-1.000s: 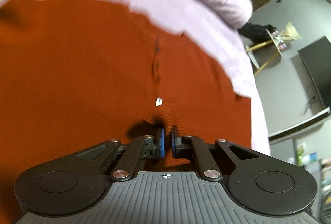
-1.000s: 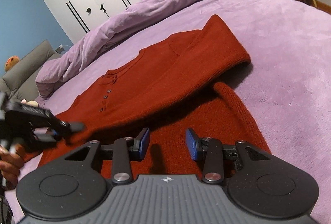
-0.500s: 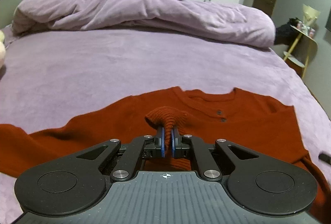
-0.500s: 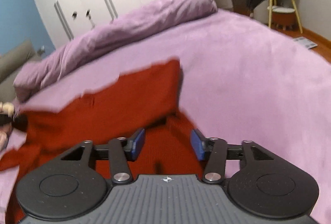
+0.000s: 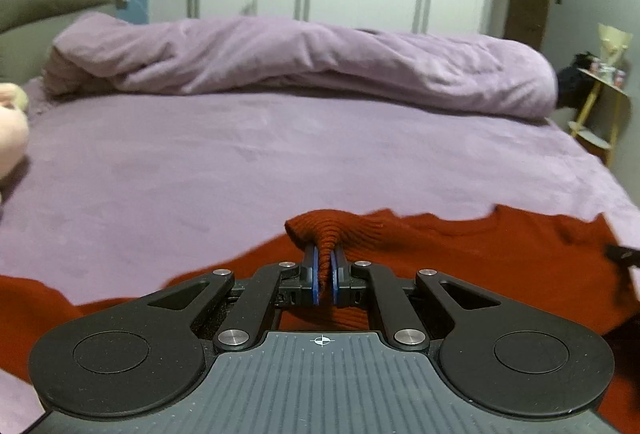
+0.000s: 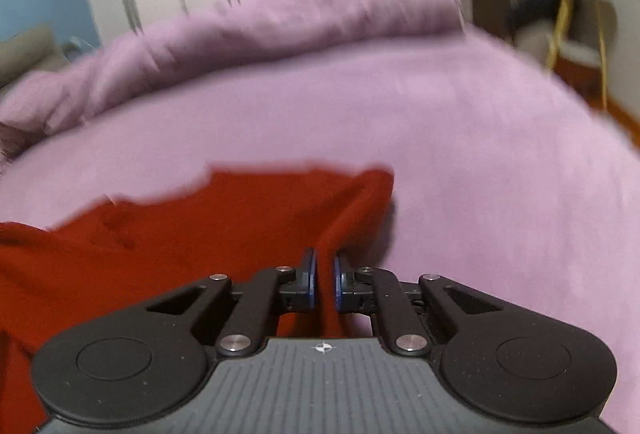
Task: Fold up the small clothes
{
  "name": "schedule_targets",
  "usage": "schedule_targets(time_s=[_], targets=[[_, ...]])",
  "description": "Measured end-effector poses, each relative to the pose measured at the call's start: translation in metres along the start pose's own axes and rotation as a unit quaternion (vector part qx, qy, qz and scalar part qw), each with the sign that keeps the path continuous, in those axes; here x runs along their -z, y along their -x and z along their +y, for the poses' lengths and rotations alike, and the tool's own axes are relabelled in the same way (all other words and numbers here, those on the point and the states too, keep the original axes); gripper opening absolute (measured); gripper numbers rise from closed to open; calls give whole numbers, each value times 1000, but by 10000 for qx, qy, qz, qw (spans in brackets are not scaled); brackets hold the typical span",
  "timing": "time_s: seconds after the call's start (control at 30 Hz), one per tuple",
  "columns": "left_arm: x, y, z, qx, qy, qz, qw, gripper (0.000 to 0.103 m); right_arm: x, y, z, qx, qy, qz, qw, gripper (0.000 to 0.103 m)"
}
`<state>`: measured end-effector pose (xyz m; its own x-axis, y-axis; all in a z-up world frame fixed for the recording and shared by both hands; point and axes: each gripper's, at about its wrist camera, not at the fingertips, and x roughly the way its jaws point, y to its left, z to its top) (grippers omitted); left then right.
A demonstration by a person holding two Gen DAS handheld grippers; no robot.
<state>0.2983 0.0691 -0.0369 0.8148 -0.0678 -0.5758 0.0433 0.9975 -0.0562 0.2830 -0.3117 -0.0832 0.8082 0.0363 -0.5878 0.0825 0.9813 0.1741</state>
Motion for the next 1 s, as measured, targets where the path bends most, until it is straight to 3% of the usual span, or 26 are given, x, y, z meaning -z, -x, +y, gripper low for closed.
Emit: schedule_targets(time_s=[0.07, 0.1, 0.17, 0.23, 0.33, 0.4, 0.47, 0.5, 0.6, 0.7, 0.73, 0.87, 0.9, 0.93, 1.0], targets=[[4, -11, 6, -151, -14, 146, 9998, 7, 1, 6, 1, -131, 55, -370, 9992, 10], [8, -18, 10, -220, -29, 266, 9994, 7, 4, 4, 3, -30, 147, -370, 9992, 18], [14, -26, 17, -260, -17, 405, 9988, 7, 7, -4, 1, 65, 173, -59, 9998, 23], [18, -33, 24, -276, 63, 491, 9984, 7, 9, -7, -7, -7, -91, 154, 9998, 42], [20, -40, 30, -233, 253, 555, 9979, 7, 11, -9, -17, -148, -435, 264, 9986, 51], [20, -39, 30, -226, 269, 507, 9981, 7, 12, -18, -16, -185, -479, 474, 9976, 49], [18, -36, 30, -231, 213, 384, 9988, 7, 14, -24, -9, -191, -324, 540, 9978, 22], [18, -35, 29, -242, 161, 356, 9989, 7, 14, -23, -3, -205, -139, 450, 9987, 15], [22, -44, 26, -247, 114, 494, 9984, 8, 15, -13, 11, 126, 487, -146, 9986, 11], [29, -53, 20, -276, -7, 746, 9968, 13, 22, -27, 16, 989, 886, -66, 9911, 9], [31, -51, 19, -374, -52, 713, 9967, 18, 23, -29, 17, 1143, 946, -27, 9889, 9], [27, -32, 23, -544, 21, 445, 9975, 25, 18, -25, 25, 1988, 1185, -99, 9728, 10], [24, -27, 22, -501, 106, 362, 9980, 29, 16, -19, 25, 2026, 1053, -166, 9734, 11], [22, -23, 19, -396, 182, 272, 9987, 37, 14, -11, 27, 1805, 904, -326, 9789, 12], [20, -23, 8, -144, 161, 242, 9995, 51, 13, 3, 37, 939, 751, -561, 9912, 14]])
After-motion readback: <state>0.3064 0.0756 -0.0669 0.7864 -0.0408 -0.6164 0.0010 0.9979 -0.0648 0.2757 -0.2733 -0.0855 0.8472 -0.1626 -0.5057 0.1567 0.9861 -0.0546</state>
